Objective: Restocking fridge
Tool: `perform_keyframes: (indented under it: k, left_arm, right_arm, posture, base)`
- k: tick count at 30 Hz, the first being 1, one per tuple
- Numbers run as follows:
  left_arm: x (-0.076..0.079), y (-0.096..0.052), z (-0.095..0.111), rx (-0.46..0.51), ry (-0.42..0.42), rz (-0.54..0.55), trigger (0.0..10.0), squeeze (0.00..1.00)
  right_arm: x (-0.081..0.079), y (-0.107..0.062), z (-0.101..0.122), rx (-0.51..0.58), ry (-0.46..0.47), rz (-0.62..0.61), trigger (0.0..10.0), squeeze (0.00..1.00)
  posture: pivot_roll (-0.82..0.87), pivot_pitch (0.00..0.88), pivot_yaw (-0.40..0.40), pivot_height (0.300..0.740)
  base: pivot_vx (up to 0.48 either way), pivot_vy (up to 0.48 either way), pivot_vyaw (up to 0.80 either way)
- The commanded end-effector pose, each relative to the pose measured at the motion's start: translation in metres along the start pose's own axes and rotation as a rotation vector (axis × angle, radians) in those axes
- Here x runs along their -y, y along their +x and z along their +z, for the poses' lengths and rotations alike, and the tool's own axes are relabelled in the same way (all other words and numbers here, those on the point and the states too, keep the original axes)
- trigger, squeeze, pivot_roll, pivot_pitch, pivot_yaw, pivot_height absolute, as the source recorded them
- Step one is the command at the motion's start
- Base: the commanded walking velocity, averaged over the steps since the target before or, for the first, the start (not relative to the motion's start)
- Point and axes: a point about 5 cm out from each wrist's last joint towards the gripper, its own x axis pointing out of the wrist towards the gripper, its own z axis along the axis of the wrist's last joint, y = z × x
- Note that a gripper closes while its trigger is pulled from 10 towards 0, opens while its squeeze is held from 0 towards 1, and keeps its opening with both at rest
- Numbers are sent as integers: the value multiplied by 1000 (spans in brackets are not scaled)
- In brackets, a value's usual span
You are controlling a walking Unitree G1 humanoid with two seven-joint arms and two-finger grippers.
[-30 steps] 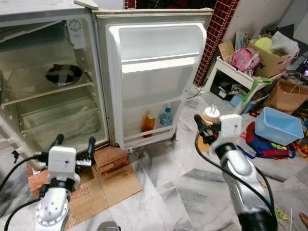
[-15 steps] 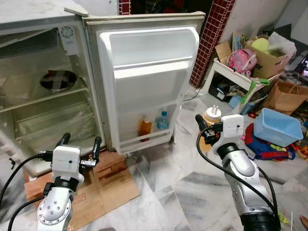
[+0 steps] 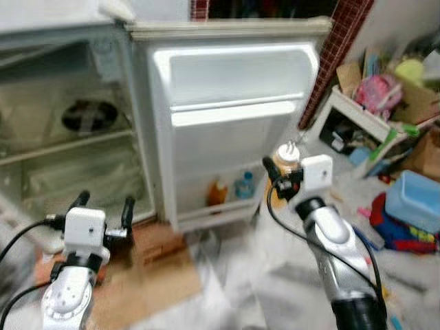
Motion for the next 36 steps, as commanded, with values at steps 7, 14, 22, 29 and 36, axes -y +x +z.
perform_keyframes:
  k: [7, 14, 22, 29, 36]
  left_arm:
    - [-11, -4, -3, -25, 30, 41, 10000, 0]
    - [-31, -3, -12, -102, 59, 250, 10000, 0]
    - [-38, -2, -13, -130, 71, 322, 10000, 0]
    - [-37, 0, -14, -153, 47, 318, 10000, 0]
    - [-43, 0, -13, -161, 57, 376, 10000, 0]
  right_arm:
    - [-5, 6, 11, 46, 23, 23, 10000, 0]
    - [-7, 8, 11, 37, 41, 21, 10000, 0]
    - [-11, 11, 14, 49, 66, 42, 10000, 0]
    - [-13, 12, 14, 49, 76, 52, 10000, 0]
    - [-16, 13, 13, 49, 84, 65, 10000, 0]
  posture:
    - [97, 0, -82, 740]
    - [100, 0, -86, 740]
    - [102, 0, -87, 740]
    - [102, 0, -87, 723]
    - [110, 0, -88, 679]
  base:
    - [393, 0, 75]
    - [0, 0, 0]
    - [0, 0, 0]
    - [0, 0, 0]
    - [0, 0, 0]
